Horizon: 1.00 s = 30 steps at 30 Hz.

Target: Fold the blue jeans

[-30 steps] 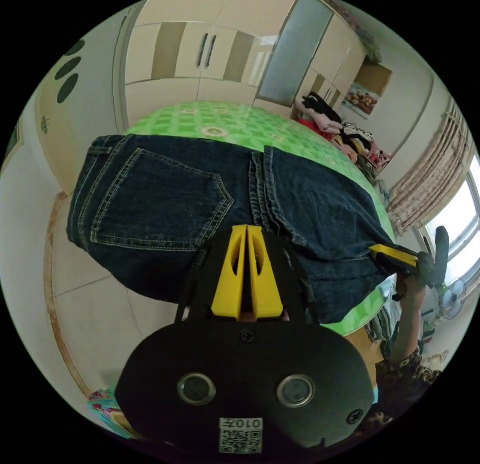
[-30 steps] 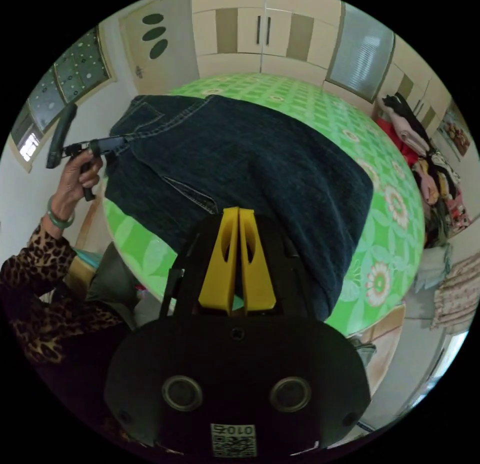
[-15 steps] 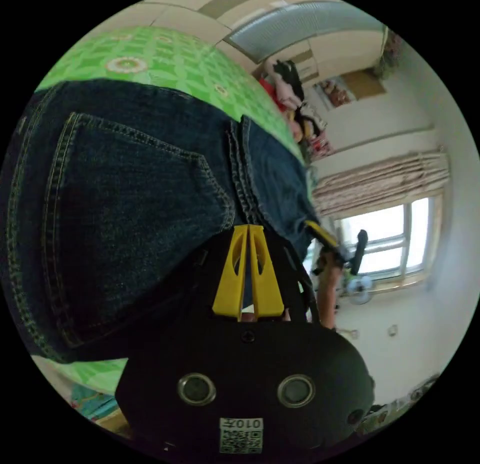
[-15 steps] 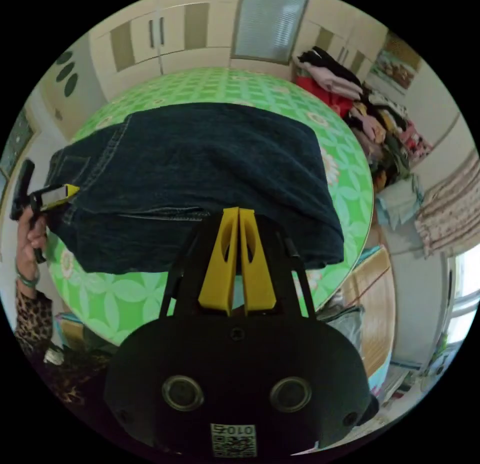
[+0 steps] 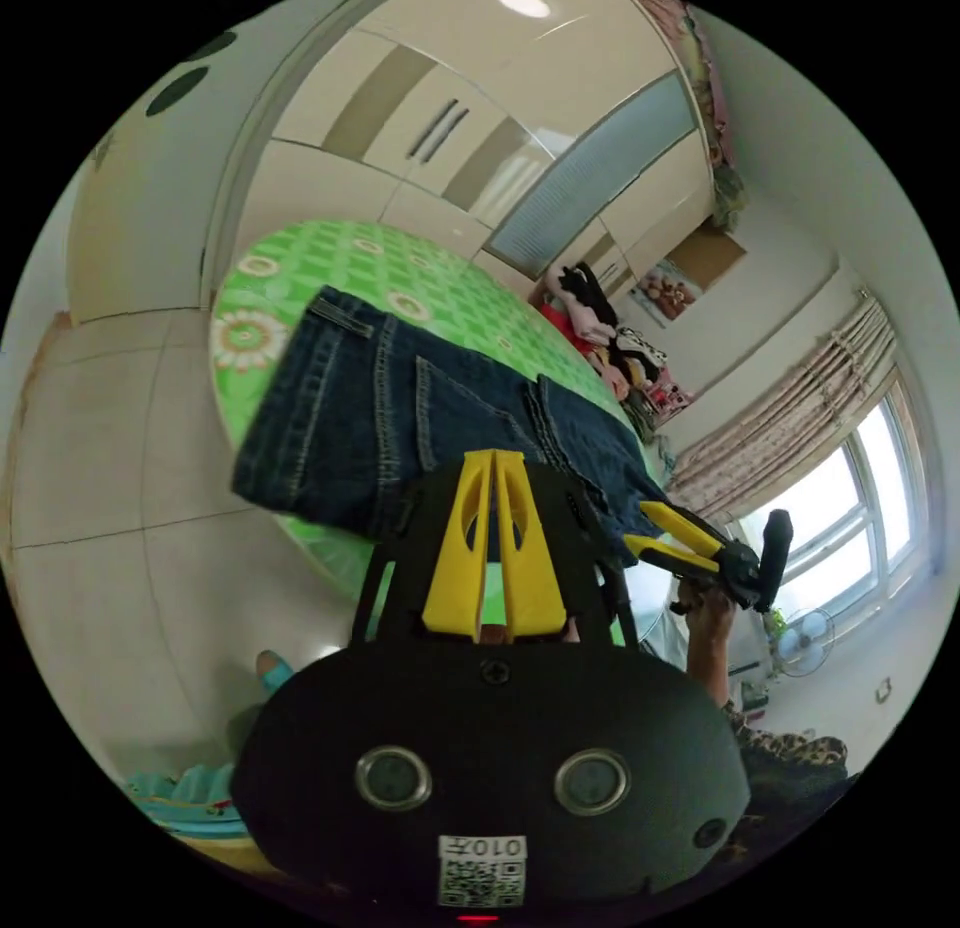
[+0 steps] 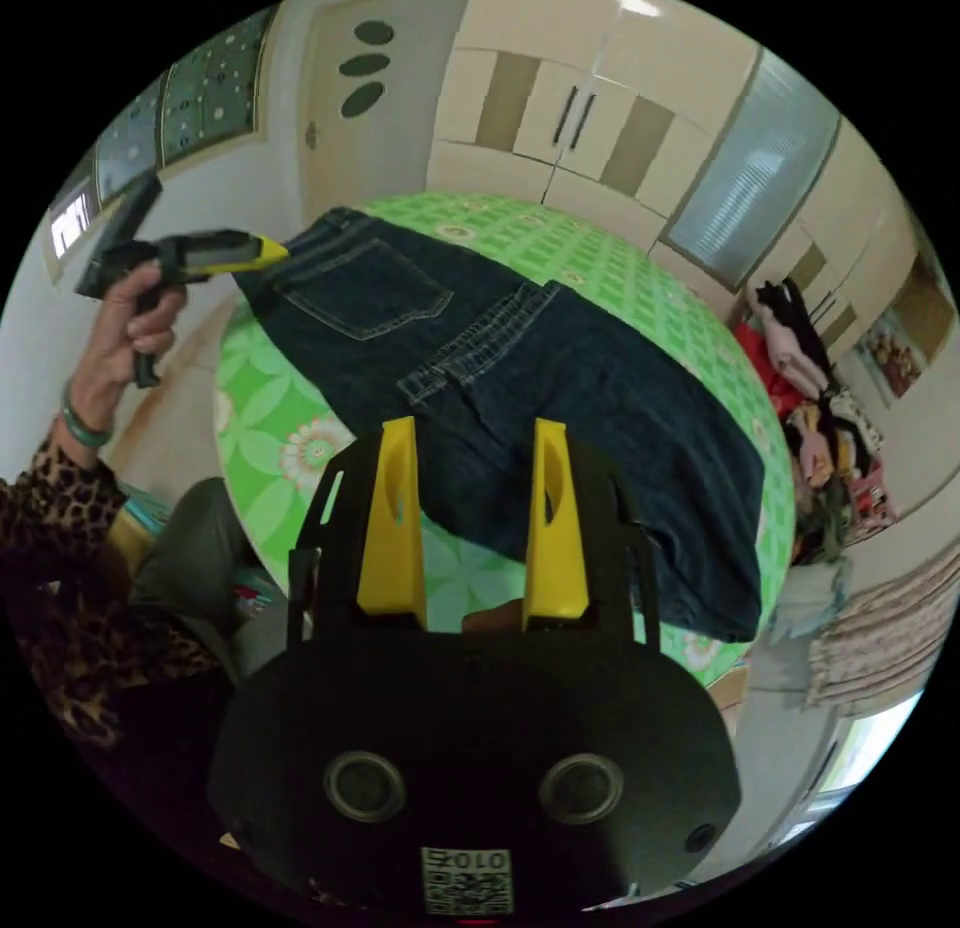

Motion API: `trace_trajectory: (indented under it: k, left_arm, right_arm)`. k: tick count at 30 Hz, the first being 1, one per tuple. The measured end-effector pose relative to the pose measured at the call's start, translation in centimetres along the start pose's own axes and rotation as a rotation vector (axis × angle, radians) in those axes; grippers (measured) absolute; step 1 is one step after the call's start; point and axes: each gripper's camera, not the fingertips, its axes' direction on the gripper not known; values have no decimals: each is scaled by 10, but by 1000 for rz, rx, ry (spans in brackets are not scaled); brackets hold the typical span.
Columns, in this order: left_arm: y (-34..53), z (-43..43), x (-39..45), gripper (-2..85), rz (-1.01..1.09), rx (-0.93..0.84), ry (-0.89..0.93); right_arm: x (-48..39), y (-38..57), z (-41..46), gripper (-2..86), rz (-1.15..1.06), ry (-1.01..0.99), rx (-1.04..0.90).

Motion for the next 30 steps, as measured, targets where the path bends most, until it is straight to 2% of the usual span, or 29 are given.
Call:
trace_trajectory:
  k: [4,11,18,25,27,30]
  left_arm:
    - [8,-26,-22,-2,-42,41,-68]
    - [12,-25,-39,-1,-92,26,-27]
    - [25,-9,-34,-1,-100,-9,-5]
    - [31,-14,-42,-1,-122,13,-14]
    - [27,-15,-45,0,-132,22,-10]
    - [14,-14,-46,1,-113,47,-36]
  right_arm:
    - [-29,-9,28,155,-37,-11,-37]
    - [-36,-7,60,147,2,22,-58]
    - [-25,4,72,65,35,-70,-5]
    - [13,14,83,51,192,-277,42]
    - [10,7,89,56,150,-300,-2]
    - [-8,-4,86,72,32,-188,-6]
